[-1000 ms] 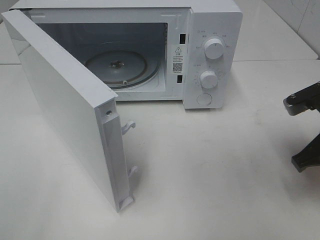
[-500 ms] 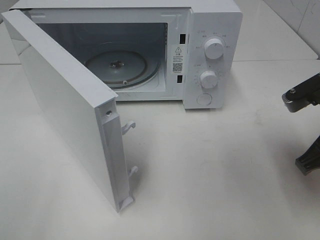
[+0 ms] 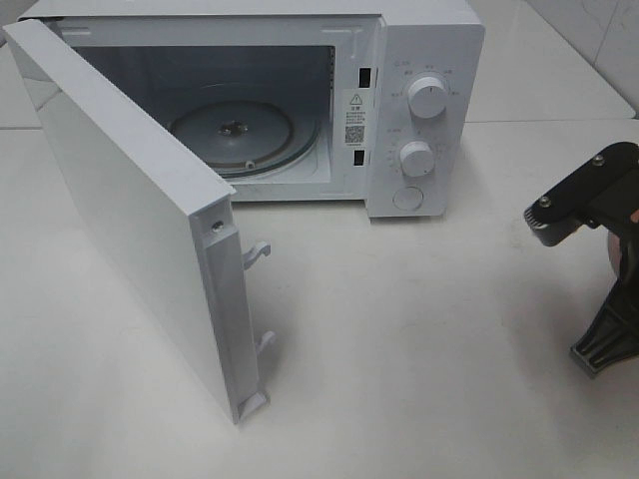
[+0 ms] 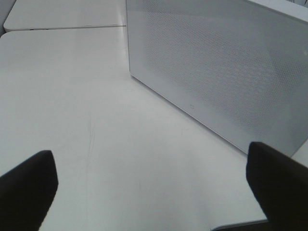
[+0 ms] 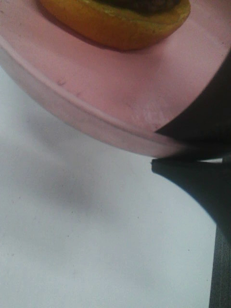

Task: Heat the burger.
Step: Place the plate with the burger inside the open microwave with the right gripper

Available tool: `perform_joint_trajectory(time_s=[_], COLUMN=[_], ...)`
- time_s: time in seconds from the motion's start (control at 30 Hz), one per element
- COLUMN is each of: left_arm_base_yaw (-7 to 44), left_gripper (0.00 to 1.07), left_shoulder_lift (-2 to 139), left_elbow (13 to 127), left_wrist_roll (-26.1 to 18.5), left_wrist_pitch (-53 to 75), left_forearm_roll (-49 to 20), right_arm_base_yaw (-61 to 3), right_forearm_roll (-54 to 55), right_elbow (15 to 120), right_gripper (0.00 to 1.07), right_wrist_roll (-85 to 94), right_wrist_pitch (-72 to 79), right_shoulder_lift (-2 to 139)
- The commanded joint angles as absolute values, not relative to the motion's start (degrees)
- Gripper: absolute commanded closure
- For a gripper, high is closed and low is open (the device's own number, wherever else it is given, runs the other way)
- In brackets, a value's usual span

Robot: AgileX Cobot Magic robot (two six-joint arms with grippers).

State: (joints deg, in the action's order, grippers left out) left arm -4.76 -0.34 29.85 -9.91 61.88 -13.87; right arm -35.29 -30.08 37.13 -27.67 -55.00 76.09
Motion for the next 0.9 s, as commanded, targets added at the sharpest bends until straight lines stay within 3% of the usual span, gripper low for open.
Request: perform_joint_trajectory(time_s=[0.03, 0.9], left_arm_base_yaw=[-4.93, -4.93], left_gripper=[0.07, 0.07], left_shoulder_lift=[-1.55, -1.55], left_elbow=[29.56, 29.56], left_wrist_roll=[-9.85, -9.85], left_wrist_pitch=[61.82, 61.82], left_forearm_roll=[-14.15, -14.15], right_arm_base_yaw=[-39.13, -60.91], right_forearm_roll=[-33.35, -33.8], right_elbow=[36.96, 36.96], right_gripper=[1.07, 1.07], right_wrist_roll=[-27.39, -24.75], right_wrist_pitch=[-57.52, -59.7], right_shoulder_lift=[75.46, 75.46])
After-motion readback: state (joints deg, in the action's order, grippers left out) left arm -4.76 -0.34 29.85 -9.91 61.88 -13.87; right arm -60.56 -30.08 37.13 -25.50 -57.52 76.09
